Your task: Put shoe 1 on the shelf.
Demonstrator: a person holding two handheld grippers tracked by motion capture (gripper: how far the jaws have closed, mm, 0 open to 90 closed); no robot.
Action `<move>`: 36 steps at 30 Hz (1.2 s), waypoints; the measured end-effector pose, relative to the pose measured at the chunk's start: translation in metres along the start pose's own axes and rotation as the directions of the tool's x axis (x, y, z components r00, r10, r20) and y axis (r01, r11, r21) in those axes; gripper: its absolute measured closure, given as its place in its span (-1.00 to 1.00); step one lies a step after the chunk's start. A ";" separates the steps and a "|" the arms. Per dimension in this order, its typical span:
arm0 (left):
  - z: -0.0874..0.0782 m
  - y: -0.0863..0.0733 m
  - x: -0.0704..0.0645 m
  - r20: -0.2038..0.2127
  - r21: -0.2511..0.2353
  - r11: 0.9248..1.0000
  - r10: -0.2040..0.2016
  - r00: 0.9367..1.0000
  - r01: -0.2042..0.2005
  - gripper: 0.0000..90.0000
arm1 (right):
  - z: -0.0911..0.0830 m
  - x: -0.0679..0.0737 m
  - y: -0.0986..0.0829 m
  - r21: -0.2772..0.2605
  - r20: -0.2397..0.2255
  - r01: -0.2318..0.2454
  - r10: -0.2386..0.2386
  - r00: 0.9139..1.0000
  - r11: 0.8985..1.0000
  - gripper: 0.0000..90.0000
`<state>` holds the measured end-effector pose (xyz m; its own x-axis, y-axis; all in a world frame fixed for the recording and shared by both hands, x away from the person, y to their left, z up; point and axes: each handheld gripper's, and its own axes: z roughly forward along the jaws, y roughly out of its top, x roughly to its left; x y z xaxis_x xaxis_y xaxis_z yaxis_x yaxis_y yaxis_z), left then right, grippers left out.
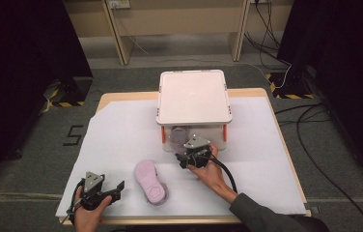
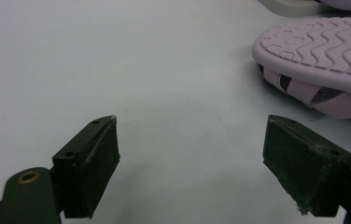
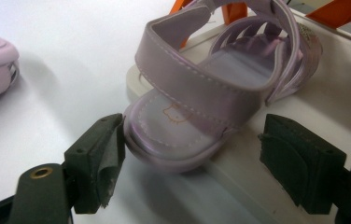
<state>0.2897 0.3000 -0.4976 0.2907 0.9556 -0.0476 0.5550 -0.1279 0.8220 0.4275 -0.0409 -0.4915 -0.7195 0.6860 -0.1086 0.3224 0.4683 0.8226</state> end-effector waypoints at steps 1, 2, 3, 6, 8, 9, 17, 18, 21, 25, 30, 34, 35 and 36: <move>0.000 0.000 0.000 0.000 0.001 1.000 0.001 1.000 -0.001 -0.60 | 0.002 0.001 0.001 -0.003 0.008 0.009 -0.009 1.000 1.000 -0.45; 0.000 0.000 0.000 0.000 0.001 1.000 0.001 1.000 -0.001 -0.60 | 0.002 0.001 0.001 -0.003 0.008 0.009 -0.009 1.000 1.000 -0.45; 0.000 0.000 -0.001 -0.001 0.000 1.000 0.002 1.000 -0.002 -0.60 | 0.005 0.000 0.002 -0.004 0.020 0.011 -0.011 1.000 1.000 -0.45; 0.000 0.000 0.000 -0.001 0.001 1.000 0.002 1.000 -0.002 -0.60 | 0.011 -0.004 0.005 -0.013 0.032 0.029 -0.028 0.999 0.999 -0.45; 0.000 0.000 0.000 -0.002 0.002 1.000 0.002 1.000 -0.002 -0.60 | 0.015 -0.006 0.007 -0.010 0.033 0.016 -0.016 0.999 1.000 -0.44; 0.000 0.000 0.000 -0.003 0.000 1.000 0.001 1.000 -0.001 -0.60 | 0.016 -0.007 0.008 -0.008 0.032 0.014 -0.013 0.999 1.000 -0.44; -0.001 0.000 0.000 -0.001 -0.003 1.000 0.000 1.000 0.000 -0.60 | 0.022 -0.018 0.010 0.002 0.066 0.000 0.000 0.998 1.000 -0.43; -0.001 0.000 0.000 -0.001 -0.003 1.000 0.000 1.000 0.000 -0.60 | 0.022 -0.020 0.009 0.001 0.063 -0.007 0.007 0.998 1.000 -0.42; -0.001 0.000 0.000 -0.001 -0.004 1.000 0.001 1.000 -0.001 -0.60 | 0.021 -0.021 0.009 0.012 0.075 -0.003 0.002 0.997 1.000 -0.43; -0.001 0.000 0.000 -0.001 -0.003 1.000 0.001 1.000 -0.001 -0.60 | 0.016 -0.027 0.006 0.017 0.063 -0.042 0.040 0.997 0.999 -0.39; -0.001 0.001 0.000 0.000 -0.003 1.000 0.000 1.000 0.000 -0.60 | 0.004 -0.027 0.007 0.008 0.038 -0.031 0.031 0.999 0.999 -0.43; -0.001 0.001 0.000 0.001 -0.006 1.000 0.000 1.000 0.000 -0.60 | -0.008 -0.023 0.006 0.008 -0.009 -0.046 0.046 0.999 0.999 -0.43; -0.001 0.001 0.000 0.000 -0.001 1.000 0.001 1.000 -0.001 -0.60 | -0.013 -0.020 0.006 0.004 -0.024 -0.044 0.044 0.999 0.999 -0.43; -0.001 0.001 0.000 -0.001 -0.002 1.000 0.001 1.000 -0.001 -0.60 | -0.018 -0.017 0.006 0.001 -0.046 -0.040 0.040 0.998 0.999 -0.43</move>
<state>0.2896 0.3005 -0.4961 0.2904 0.9558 -0.0463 0.5528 -0.1281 0.8234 0.4311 -0.0596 -0.4747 -0.7332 0.6782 -0.0498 0.3520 0.4412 0.8255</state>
